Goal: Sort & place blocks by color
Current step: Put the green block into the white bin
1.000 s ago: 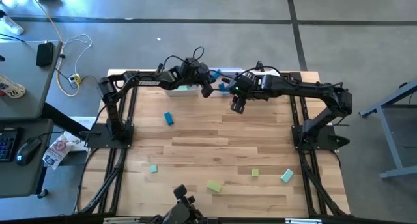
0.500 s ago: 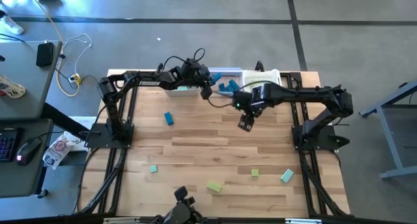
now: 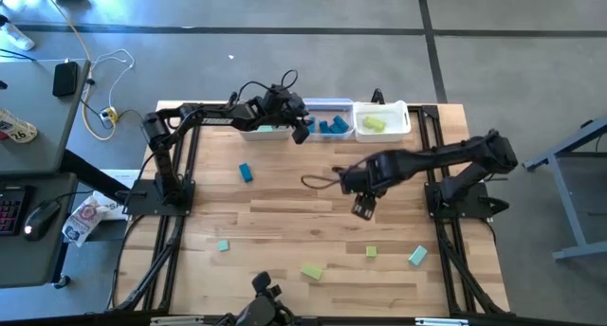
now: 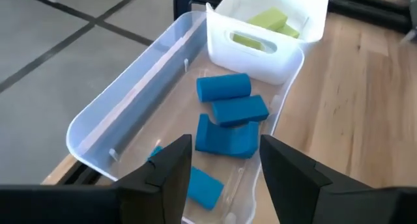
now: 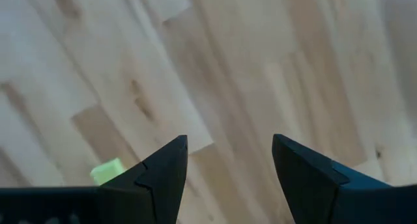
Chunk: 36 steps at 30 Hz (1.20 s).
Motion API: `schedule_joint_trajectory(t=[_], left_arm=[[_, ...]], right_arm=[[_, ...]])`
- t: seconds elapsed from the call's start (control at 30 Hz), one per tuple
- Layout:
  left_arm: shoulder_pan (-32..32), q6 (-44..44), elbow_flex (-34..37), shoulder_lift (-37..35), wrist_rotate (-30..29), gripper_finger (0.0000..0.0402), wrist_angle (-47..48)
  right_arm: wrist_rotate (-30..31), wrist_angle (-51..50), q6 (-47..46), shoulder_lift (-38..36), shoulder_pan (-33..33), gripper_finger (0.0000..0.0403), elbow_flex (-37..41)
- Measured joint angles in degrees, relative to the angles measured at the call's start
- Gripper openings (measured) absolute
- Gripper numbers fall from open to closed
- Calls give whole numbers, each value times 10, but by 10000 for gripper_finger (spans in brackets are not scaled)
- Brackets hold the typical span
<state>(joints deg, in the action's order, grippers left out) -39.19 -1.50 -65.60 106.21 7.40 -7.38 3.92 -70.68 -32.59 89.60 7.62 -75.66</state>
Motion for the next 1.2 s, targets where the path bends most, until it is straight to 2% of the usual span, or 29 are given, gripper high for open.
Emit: schedule_joint_trajectory(t=[0.23, 0.57, 0.8, 1.07, 1.2], left_arm=[[11, 9, 0, -41, 13, 168, 14], [56, 9, 0, -127, 12, 168, 69], [104, 9, 0, -199, 10, 168, 172], [168, 9, 0, -252, 6, 168, 273], [193, 9, 0, -258, -23, 168, 300]], right_arm=[[-56, -2, -5, 0, 73, 211, 0], [-57, 27, -11, 0, 160, 211, 0], [-32, 46, -35, 5, 193, 212, 0], [-35, 62, -6, 75, 220, 214, 0], [-56, 72, -4, 111, 227, 214, 0]])
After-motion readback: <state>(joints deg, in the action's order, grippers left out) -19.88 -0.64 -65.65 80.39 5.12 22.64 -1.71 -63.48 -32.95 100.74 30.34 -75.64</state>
